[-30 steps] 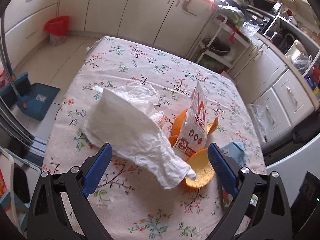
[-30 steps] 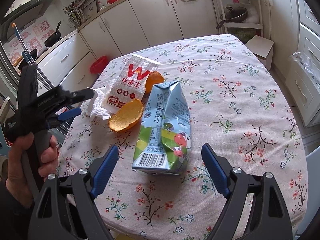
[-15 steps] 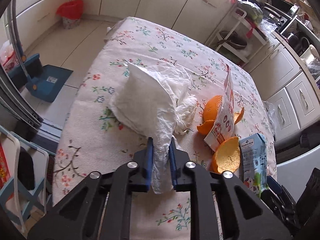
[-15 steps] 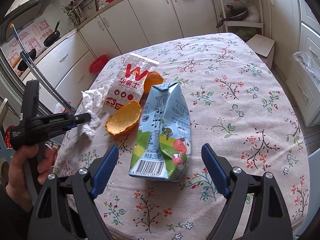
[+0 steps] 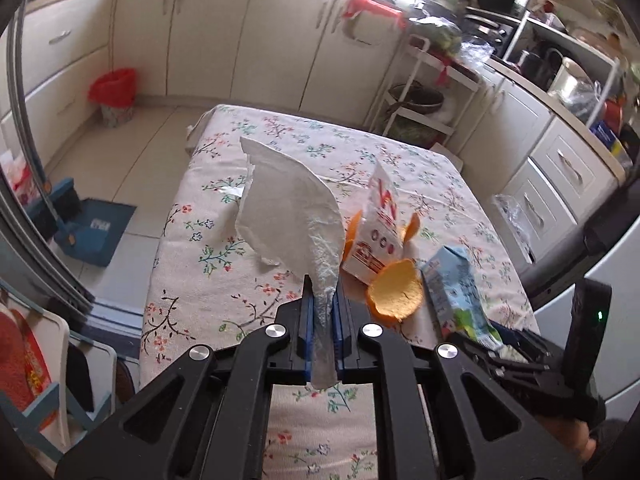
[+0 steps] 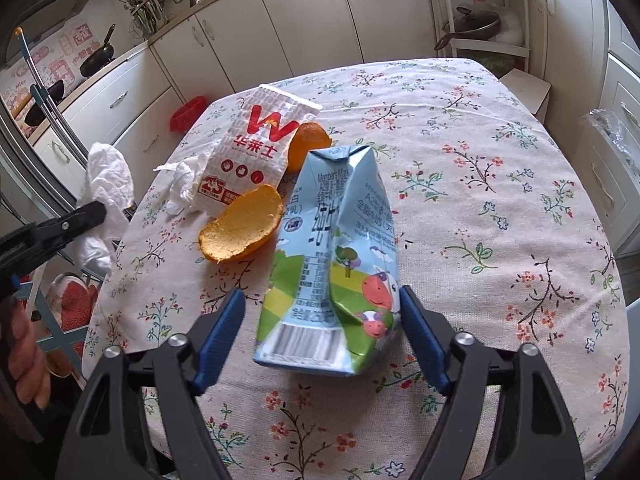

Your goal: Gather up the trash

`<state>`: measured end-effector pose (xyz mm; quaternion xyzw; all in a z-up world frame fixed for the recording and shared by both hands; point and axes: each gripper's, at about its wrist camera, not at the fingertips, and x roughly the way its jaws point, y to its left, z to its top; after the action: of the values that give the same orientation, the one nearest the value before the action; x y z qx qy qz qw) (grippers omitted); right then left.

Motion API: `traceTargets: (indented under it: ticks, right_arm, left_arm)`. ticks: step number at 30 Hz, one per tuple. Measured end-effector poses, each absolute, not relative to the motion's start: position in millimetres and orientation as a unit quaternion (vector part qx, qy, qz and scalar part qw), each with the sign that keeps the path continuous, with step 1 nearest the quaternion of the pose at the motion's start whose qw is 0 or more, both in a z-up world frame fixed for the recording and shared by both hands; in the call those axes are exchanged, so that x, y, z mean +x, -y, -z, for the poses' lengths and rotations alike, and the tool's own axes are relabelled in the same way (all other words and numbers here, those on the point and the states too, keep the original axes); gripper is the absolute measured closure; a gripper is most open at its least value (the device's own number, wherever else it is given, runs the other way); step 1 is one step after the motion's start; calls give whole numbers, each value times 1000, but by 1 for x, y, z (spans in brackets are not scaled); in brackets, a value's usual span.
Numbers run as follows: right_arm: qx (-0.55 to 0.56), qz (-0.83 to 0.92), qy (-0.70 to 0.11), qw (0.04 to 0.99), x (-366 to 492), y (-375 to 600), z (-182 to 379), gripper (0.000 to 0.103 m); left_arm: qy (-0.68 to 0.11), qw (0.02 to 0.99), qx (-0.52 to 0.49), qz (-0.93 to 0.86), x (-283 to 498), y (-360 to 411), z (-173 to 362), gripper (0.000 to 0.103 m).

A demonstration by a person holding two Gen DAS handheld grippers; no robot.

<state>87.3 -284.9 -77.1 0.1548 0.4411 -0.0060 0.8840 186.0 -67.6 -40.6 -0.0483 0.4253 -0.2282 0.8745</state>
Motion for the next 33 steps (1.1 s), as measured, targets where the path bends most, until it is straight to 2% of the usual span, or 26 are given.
traceTargets:
  ticks: [4, 29, 33]
  right_arm:
    - [156, 2, -439, 885, 86, 286, 77, 41]
    - [293, -95, -404, 861, 47, 301, 60, 42]
    - [306, -114, -401, 856, 34, 299, 54, 45]
  left_arm:
    - [-423, 874, -41, 236, 172, 72, 39, 96]
    - [-412, 885, 5, 218, 114, 86, 46, 96]
    - [-403, 890, 16, 211, 101, 85, 44, 96]
